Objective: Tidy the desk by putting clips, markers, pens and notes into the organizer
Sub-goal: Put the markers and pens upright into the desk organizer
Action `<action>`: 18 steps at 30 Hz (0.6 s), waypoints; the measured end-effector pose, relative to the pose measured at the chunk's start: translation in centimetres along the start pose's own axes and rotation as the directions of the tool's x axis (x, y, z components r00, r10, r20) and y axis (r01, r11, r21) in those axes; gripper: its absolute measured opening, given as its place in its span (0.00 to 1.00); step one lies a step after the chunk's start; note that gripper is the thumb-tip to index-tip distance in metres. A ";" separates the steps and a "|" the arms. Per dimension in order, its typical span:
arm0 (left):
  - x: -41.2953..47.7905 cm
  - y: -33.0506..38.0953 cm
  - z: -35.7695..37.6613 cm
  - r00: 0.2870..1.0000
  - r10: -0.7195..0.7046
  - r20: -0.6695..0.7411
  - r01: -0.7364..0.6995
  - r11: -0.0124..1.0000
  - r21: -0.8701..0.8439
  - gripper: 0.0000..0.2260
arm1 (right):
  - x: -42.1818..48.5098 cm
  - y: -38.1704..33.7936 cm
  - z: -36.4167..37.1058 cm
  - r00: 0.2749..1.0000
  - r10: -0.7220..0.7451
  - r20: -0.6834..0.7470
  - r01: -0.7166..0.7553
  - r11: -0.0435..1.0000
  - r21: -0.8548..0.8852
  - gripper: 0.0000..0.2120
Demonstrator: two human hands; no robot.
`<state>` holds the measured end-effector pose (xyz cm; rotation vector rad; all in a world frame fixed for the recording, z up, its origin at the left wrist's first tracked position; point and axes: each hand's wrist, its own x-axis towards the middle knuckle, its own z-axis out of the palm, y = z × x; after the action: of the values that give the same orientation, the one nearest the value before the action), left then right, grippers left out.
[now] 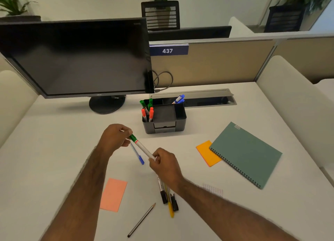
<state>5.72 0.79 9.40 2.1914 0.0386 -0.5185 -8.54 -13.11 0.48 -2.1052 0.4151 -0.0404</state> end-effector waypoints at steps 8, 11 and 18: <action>0.6 5.3 -0.5 0.969 0.235 -0.073 -0.238 0.971 -0.030 0.05 | 1.1 -0.4 -1.1 0.996 -0.013 -0.094 0.023 0.993 0.113 0.08; 2.2 8.0 -1.6 0.912 0.345 -0.223 -0.361 0.932 -0.032 0.07 | 0.3 0.5 -1.1 0.997 -0.054 -0.052 0.055 0.998 0.021 0.06; 6.1 11.9 0.0 0.764 0.492 -0.417 -0.483 0.865 0.137 0.09 | -1.3 2.2 -0.5 0.997 -0.057 0.050 0.061 0.994 -0.088 0.04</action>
<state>13.72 -7.60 15.98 2.1813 -0.2946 0.2824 -10.52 -14.22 -0.90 -2.2026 0.3314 -0.0065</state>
